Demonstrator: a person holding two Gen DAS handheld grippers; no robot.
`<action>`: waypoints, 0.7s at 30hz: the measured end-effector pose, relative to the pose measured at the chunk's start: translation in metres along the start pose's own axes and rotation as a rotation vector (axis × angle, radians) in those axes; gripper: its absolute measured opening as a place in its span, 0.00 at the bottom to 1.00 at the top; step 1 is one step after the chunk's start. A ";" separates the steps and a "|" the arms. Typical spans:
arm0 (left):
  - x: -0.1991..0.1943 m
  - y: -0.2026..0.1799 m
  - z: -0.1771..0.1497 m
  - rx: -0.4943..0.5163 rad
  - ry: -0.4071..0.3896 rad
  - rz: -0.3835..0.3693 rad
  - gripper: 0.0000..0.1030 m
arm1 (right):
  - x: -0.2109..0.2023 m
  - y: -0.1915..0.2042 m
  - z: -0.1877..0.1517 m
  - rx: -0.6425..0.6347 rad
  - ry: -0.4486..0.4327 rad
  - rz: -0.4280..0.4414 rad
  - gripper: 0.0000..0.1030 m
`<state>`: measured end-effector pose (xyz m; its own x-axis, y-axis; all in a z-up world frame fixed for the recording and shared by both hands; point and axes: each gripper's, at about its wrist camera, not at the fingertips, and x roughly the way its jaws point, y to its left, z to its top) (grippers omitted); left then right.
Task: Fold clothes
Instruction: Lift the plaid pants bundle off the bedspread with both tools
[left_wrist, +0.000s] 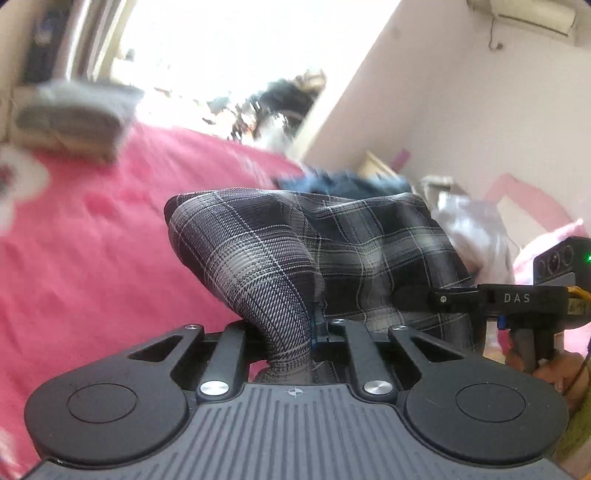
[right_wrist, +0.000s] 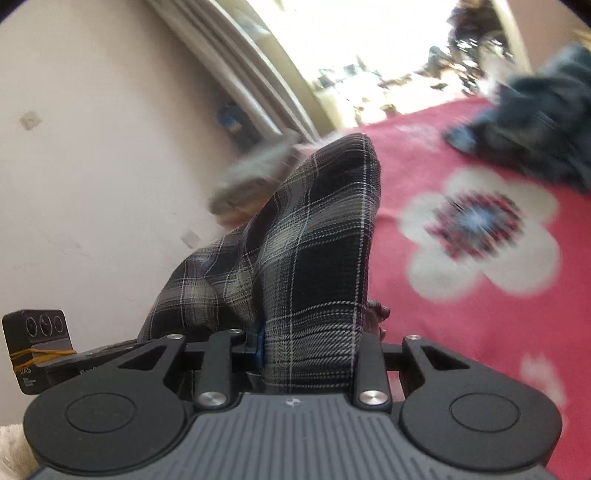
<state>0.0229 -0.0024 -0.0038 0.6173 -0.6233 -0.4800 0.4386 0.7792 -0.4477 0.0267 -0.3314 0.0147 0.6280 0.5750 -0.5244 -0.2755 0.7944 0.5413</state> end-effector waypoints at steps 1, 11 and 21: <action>-0.007 0.005 0.012 0.014 -0.018 0.022 0.11 | 0.010 0.008 0.012 -0.013 -0.005 0.025 0.30; 0.000 0.135 0.184 0.011 -0.116 0.324 0.11 | 0.191 0.077 0.164 -0.076 -0.062 0.222 0.30; 0.089 0.266 0.290 -0.046 -0.138 0.429 0.11 | 0.356 0.073 0.247 0.047 -0.065 0.208 0.30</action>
<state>0.3843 0.1686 0.0529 0.8198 -0.2276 -0.5255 0.0966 0.9595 -0.2648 0.4101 -0.1171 0.0300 0.6073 0.7106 -0.3551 -0.3711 0.6491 0.6641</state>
